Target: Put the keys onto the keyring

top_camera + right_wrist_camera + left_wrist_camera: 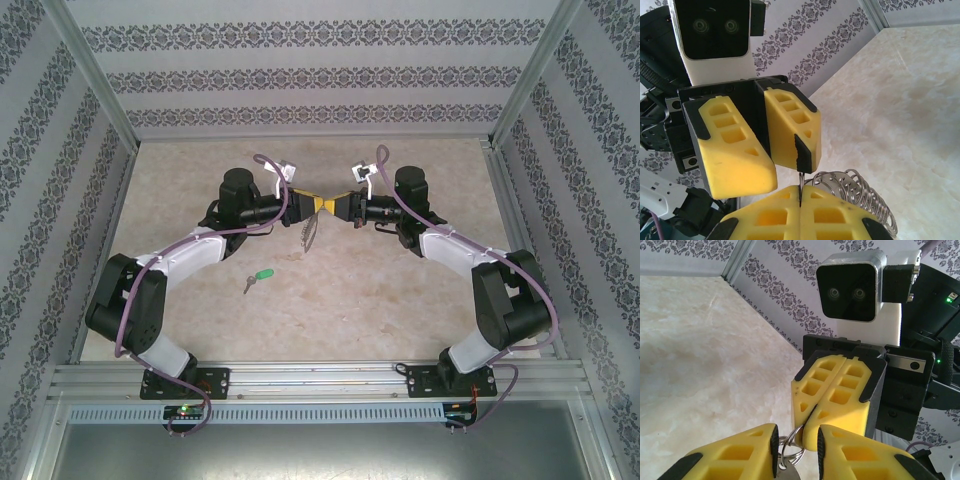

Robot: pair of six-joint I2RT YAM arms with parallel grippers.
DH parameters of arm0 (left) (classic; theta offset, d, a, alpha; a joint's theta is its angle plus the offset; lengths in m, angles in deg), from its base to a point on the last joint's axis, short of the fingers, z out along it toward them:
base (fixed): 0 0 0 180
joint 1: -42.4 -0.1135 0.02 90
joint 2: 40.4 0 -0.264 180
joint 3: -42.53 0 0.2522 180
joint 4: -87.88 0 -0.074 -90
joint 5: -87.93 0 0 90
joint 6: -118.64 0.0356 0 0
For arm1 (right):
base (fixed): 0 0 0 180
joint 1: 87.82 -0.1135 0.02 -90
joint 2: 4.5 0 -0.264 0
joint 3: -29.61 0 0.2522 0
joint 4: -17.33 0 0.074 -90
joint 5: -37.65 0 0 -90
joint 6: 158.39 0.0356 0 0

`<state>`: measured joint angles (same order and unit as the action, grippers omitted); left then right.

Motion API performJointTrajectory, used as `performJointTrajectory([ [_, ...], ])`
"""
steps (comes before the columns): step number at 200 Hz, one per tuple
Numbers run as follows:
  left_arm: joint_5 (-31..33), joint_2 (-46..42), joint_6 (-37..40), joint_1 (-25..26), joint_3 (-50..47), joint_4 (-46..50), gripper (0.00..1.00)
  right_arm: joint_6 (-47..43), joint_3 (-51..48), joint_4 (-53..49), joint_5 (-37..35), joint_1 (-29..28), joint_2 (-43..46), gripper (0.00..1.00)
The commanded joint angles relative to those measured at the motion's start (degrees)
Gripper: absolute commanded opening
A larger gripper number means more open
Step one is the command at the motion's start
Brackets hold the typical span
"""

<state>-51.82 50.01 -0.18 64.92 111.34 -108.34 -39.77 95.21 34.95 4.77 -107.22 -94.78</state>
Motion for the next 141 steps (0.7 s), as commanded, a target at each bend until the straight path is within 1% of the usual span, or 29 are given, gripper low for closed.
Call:
performJointTrajectory([
  [1, -2.17, 0.84, -0.72, 0.77, 1.77, -3.73, 0.28, -0.06, 2.24, 1.93, 1.42, -0.63, -0.16, 0.0],
  [46, -4.03, 1.08, -0.49, 1.24, 1.48, -4.11, 0.22, -0.66, 2.47, 1.19, 0.97, -0.42, -0.48, 0.0],
  [72, -4.59, 1.41, -0.32, 1.44, 1.47, -4.05, 0.2, -0.74, 2.69, 1.04, 1.06, -0.39, -0.58, 0.0],
  [117, -4.1, 1.95, -0.14, 1.7, 1.91, -4.3, 0.1, -1.06, 2.66, 0.65, 1.3, -0.43, -0.68, 0.0],
  [141, -3.65, 2.12, 0.16, 1.92, 2.13, -4.64, 0.01, -1.21, 2.58, 0.28, 1.32, -0.31, -0.52, 0.0],
])
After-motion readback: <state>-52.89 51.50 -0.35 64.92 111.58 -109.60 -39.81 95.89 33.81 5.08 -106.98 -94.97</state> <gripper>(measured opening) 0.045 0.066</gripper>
